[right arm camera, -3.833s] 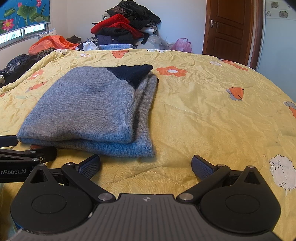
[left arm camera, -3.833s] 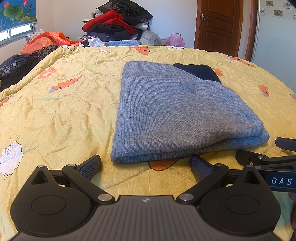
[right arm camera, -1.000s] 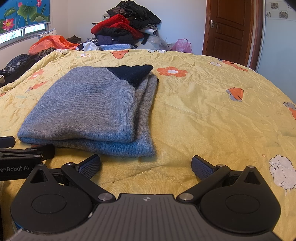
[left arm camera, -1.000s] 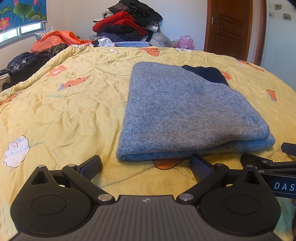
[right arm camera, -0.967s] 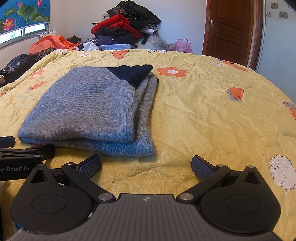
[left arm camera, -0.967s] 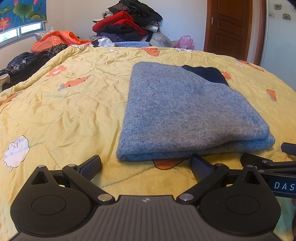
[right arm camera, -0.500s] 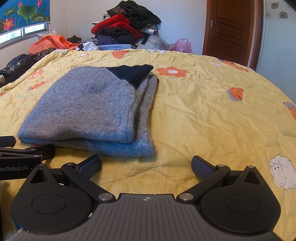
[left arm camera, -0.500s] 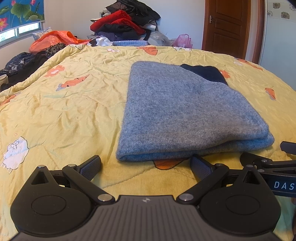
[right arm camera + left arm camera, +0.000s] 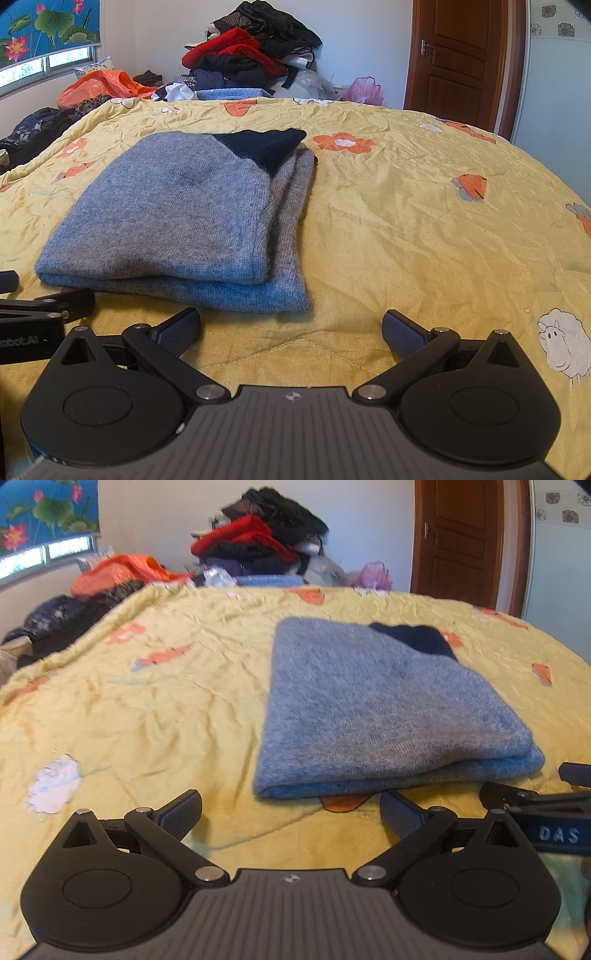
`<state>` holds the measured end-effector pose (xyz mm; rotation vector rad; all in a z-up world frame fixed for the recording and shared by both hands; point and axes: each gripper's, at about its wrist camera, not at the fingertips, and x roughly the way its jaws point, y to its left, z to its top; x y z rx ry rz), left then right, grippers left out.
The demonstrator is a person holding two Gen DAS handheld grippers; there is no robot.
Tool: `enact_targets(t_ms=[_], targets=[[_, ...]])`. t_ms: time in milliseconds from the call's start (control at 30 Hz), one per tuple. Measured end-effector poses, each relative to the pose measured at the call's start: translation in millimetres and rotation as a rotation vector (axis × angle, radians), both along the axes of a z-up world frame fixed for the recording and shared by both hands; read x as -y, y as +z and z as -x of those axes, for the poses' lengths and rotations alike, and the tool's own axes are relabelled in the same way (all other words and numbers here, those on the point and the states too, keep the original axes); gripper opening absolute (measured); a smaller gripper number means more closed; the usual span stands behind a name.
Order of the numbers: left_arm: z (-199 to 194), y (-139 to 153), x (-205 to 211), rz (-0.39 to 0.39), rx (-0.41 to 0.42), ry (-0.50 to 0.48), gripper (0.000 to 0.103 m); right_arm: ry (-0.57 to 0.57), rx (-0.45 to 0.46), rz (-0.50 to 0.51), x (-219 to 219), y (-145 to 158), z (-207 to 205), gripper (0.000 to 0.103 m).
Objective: Fold small clothes
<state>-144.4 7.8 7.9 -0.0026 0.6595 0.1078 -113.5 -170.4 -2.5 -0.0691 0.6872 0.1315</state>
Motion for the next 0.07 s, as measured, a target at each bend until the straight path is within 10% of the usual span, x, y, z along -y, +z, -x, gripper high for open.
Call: enact_targets(t_ms=[67], targets=[[9.8,7.1,-2.8,-0.018,0.013,-0.017,0.103,0.0,0.0,0.001,-0.2,0.0,0.2,0.103]])
